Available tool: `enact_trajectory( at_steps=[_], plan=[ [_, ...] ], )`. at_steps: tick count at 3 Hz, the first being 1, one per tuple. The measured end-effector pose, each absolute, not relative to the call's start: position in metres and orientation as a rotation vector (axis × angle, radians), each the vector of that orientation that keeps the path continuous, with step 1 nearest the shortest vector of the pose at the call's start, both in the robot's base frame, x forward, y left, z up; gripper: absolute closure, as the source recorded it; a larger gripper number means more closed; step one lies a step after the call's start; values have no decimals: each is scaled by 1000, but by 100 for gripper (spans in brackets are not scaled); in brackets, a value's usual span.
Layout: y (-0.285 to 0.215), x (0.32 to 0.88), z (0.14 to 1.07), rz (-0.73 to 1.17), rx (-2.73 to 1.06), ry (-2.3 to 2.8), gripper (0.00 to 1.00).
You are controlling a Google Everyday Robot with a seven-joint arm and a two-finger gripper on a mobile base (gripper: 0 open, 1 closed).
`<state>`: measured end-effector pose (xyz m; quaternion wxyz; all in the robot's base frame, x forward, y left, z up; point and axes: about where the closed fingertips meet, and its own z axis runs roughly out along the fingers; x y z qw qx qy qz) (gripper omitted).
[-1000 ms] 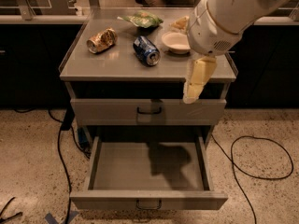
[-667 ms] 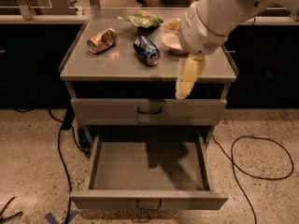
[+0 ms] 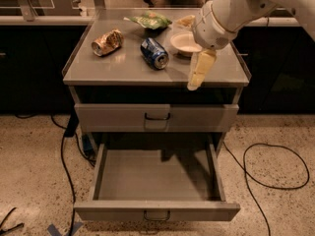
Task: Place pepsi can into middle drawer
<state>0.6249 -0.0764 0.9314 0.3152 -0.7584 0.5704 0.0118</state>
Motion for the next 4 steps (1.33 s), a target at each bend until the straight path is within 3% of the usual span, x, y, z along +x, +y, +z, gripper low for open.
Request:
enact_trajectory(
  at_steps=[2, 4],
  plan=[
    [-60, 642, 925, 55, -2007, 1434, 0],
    [-21, 693, 909, 90, -2070, 1258, 0]
  ],
)
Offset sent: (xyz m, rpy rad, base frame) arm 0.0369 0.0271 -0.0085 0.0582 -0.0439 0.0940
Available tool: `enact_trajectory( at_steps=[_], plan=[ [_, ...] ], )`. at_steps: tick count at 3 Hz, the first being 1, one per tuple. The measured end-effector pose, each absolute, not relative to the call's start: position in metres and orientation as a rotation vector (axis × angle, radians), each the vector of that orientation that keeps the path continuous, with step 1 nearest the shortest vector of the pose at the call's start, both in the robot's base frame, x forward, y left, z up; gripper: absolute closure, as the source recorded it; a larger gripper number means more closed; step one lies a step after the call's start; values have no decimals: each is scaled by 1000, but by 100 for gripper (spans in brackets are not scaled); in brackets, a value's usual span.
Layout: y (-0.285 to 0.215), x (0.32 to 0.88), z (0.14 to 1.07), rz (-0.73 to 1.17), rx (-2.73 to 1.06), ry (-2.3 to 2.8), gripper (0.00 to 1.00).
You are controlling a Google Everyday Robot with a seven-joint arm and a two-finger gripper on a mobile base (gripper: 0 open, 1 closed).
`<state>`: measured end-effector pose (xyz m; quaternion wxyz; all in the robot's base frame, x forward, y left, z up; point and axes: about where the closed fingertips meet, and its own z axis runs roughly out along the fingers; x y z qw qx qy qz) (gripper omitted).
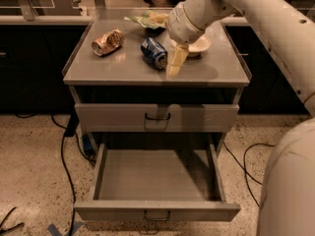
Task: Place pepsi can into middle drawer
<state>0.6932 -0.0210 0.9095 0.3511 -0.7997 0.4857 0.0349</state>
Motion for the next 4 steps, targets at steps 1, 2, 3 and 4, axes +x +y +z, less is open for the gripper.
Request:
enact_trajectory(
  at_steps=[1, 2, 3, 4],
  plan=[
    [-3, 717, 906, 82, -2102, 1187, 0],
    [11, 745, 899, 33, -2128, 1149, 0],
    [11, 745, 899, 33, -2128, 1149, 0],
    [25, 755, 893, -45, -2199, 1165, 0]
  ],
)
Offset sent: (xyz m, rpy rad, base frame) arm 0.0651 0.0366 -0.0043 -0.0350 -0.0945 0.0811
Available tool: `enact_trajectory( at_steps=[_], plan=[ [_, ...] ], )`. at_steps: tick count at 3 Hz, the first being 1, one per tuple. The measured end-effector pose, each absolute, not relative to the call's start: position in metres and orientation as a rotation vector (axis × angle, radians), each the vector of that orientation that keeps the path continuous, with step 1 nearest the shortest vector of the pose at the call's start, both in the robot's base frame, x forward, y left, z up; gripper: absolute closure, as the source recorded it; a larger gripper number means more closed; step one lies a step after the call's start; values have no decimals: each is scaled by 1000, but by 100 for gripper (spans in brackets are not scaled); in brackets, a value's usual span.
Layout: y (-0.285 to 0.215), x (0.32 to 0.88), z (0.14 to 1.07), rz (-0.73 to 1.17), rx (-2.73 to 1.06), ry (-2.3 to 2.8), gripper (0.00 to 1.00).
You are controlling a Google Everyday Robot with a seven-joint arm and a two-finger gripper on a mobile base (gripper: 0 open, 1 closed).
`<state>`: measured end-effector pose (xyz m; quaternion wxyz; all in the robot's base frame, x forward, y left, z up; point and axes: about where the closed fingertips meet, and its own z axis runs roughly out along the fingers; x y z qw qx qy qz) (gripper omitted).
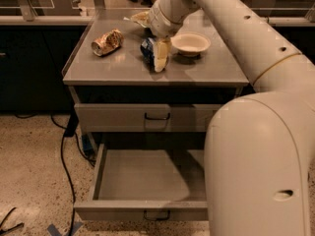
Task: Place pepsi can into middle drawer
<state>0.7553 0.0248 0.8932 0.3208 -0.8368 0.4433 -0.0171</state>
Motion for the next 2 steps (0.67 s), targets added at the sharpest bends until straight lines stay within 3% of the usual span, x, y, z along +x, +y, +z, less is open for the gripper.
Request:
enact_trajectory(
  at_steps=[2],
  plan=[
    [42, 778, 877, -185, -2320, 1206, 0]
  ],
)
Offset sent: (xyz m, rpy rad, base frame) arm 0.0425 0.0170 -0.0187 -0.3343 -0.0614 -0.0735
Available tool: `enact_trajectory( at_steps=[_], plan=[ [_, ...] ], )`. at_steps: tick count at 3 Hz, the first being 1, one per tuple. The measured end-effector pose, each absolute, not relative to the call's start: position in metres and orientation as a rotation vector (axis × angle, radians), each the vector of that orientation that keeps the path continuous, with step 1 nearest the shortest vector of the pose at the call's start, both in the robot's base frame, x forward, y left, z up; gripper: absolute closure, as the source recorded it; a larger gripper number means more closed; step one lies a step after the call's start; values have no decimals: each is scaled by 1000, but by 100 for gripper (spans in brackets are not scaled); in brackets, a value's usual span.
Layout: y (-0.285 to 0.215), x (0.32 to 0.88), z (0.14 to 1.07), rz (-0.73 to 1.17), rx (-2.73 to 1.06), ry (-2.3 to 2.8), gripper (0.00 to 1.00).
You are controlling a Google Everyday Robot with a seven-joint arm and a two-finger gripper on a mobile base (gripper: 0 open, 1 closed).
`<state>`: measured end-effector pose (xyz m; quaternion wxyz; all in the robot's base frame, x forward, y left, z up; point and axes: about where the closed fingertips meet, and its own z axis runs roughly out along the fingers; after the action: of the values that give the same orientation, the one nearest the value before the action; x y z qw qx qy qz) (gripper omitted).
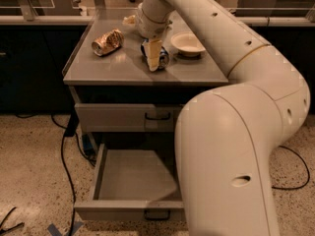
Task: Place pepsi can into middle drawer
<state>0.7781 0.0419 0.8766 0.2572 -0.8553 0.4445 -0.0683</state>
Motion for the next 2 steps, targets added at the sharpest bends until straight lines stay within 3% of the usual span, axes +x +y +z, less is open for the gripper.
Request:
enact_trajectory(
  at_steps=[2],
  plan=[
    [26, 797, 864, -348, -2397, 1355, 0]
  ],
)
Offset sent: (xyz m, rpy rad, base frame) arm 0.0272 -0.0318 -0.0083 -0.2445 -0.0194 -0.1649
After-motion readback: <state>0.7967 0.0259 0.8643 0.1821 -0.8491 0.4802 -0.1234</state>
